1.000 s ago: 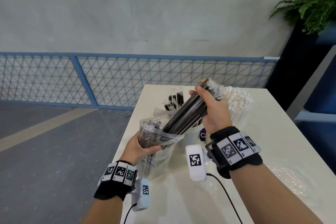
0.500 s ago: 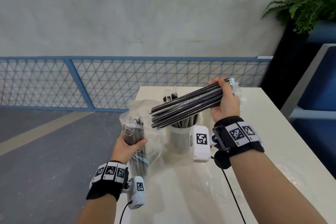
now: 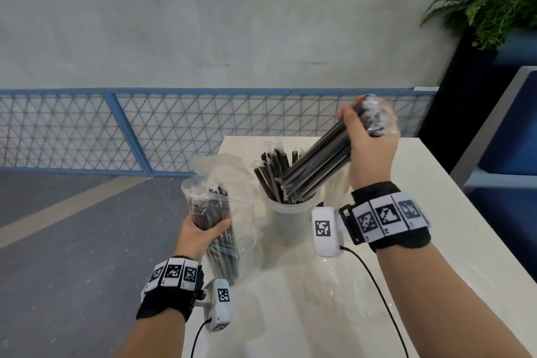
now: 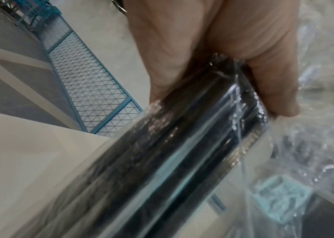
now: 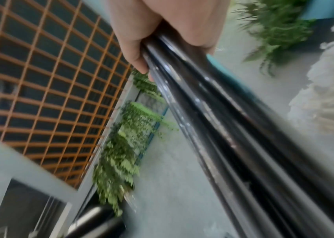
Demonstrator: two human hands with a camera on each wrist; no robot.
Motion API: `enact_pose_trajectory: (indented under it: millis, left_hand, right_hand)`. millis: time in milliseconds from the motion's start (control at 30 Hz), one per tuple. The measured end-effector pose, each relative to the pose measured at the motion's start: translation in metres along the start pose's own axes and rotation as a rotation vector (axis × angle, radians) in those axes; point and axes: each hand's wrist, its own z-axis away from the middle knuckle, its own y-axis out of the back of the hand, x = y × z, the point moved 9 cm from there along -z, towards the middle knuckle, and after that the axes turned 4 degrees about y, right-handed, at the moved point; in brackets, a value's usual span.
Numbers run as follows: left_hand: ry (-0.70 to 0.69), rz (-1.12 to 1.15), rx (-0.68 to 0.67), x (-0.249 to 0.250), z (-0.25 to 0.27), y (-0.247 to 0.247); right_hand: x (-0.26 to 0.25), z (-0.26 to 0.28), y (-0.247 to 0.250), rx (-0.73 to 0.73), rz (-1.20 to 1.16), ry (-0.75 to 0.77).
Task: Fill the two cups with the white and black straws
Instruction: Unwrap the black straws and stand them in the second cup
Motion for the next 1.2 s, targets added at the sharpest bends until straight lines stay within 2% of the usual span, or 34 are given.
enact_pose_trajectory:
  millis: [67, 133, 333, 533, 600, 700, 800, 867, 967, 1100, 1167, 1200]
  left_hand:
    - [-0.007, -0.003, -0.026, 0.002, 0.004, -0.007]
    - [-0.005, -0.025, -0.058, 0.001, 0.006, -0.013]
    - [-0.007, -0.049, -0.102, 0.001, 0.006, -0.029]
    - [-0.008, -0.039, -0.141, 0.002, 0.007, -0.038]
    - [-0.012, -0.024, -0.157, 0.004, 0.008, -0.041]
    - [-0.016, -0.028, -0.176, 0.005, 0.009, -0.043]
    - [-0.019, -0.022, -0.181, 0.004, 0.01, -0.043]
    - [-0.023, -0.017, -0.183, 0.004, 0.011, -0.043]
    - [-0.02, -0.008, -0.186, 0.002, 0.011, -0.041]
    - [-0.009, 0.002, -0.2, 0.0, 0.011, -0.04]
    - [-0.016, -0.004, -0.197, 0.001, 0.012, -0.039]
    - [-0.02, -0.011, -0.199, 0.001, 0.013, -0.039]
  right_hand:
    - [0.006, 0.01, -0.018, -0.162, 0.09, 0.004]
    - [0.019, 0.017, -0.027, -0.229, 0.16, 0.001]
    - [0.073, 0.035, -0.038, -0.311, 0.362, -0.075]
    - [0.098, 0.043, -0.033, -0.316, 0.453, -0.12]
    - [0.09, 0.042, -0.033, -0.339, 0.486, -0.067]
    - [0.063, 0.041, -0.044, -0.395, 0.48, 0.114]
    - [0.062, 0.047, -0.063, -0.549, 0.639, 0.277]
    - [0.085, 0.055, -0.065, -0.645, 0.762, 0.235]
    - [0.109, 0.069, -0.053, -0.668, 0.906, 0.254]
    - [0.122, 0.074, -0.055, -0.763, 0.945, 0.218]
    - [0.112, 0.072, -0.056, -0.713, 0.945, 0.249]
    - [0.097, 0.072, -0.055, -0.637, 0.928, 0.319]
